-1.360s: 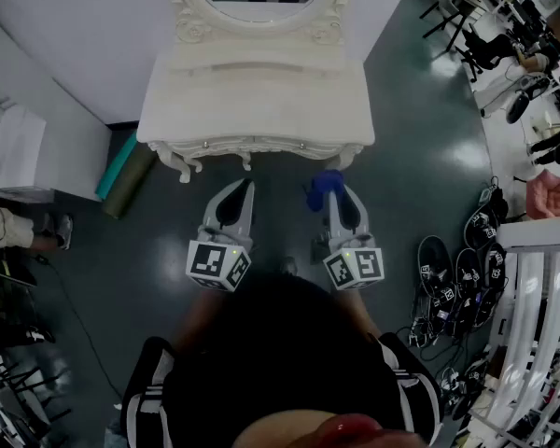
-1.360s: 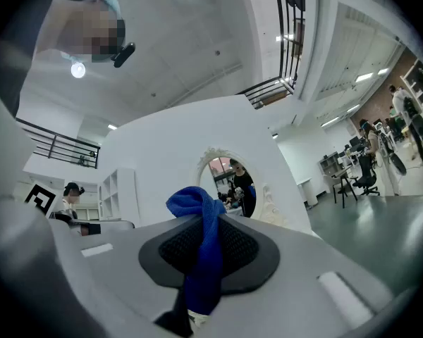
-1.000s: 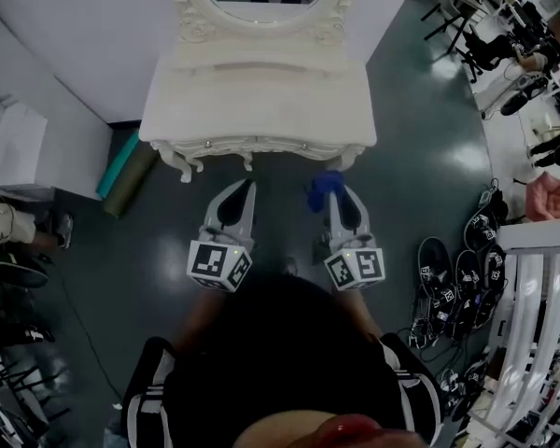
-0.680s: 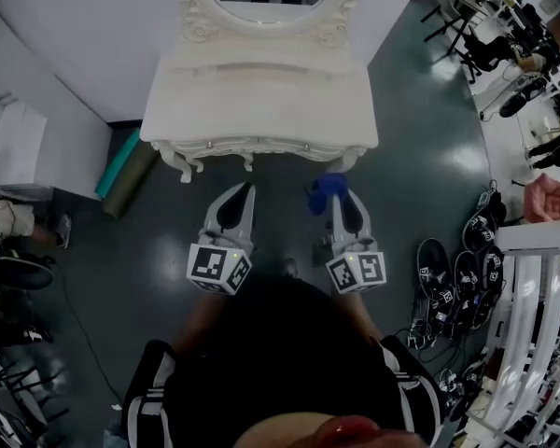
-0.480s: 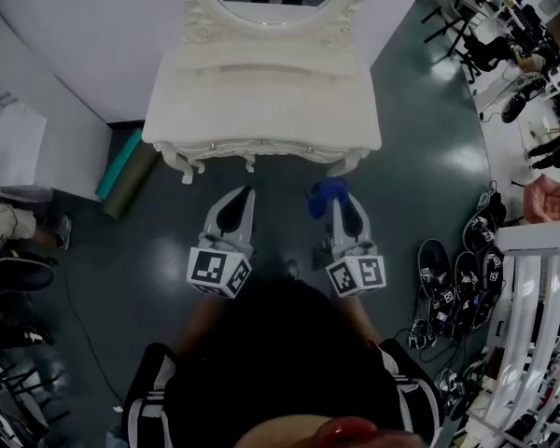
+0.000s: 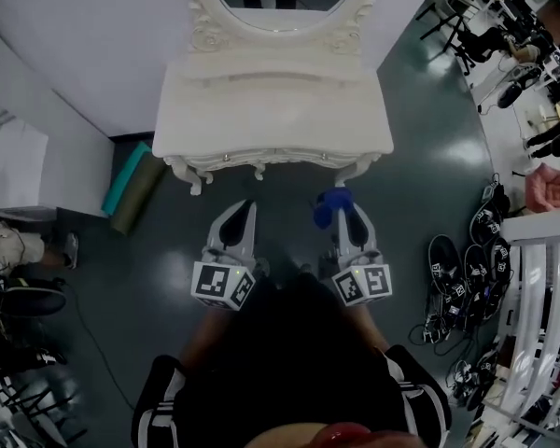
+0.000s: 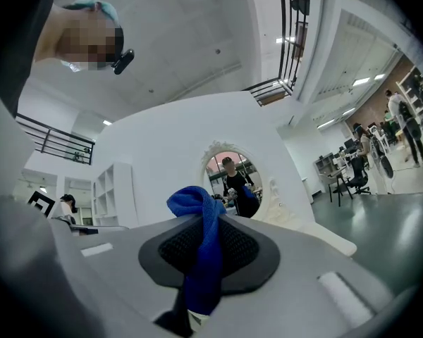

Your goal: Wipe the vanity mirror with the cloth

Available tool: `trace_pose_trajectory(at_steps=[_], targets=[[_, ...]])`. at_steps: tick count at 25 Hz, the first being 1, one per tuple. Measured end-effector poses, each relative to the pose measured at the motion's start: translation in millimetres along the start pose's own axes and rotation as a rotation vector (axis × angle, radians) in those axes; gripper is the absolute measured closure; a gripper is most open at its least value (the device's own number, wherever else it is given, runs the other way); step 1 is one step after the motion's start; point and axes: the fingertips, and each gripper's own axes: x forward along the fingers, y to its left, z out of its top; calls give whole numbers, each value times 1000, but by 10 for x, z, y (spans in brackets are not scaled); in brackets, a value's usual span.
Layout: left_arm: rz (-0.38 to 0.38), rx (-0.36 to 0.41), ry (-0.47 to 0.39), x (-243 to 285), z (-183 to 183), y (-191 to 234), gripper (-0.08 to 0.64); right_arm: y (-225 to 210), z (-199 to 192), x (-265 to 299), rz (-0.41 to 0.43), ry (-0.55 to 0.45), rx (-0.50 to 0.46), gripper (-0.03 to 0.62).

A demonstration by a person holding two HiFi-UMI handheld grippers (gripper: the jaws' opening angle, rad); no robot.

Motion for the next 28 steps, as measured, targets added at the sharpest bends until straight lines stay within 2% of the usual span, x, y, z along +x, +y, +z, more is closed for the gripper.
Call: trace_pose_trajectory(at_steps=[4,15,21,28], targets=[[-26,27,4,37,31,147,549,91,-34,66,-18,-4,-1,532],[-11,-11,14,247,-15,308,549,-10,-94,374,-13,5,0,532],[6,4,14,607,30,346,549,-261,-44,689,-2,-2,11,532],[19,5,5,1340,115,350,549,-754,81,1229,16,-5,22,534]])
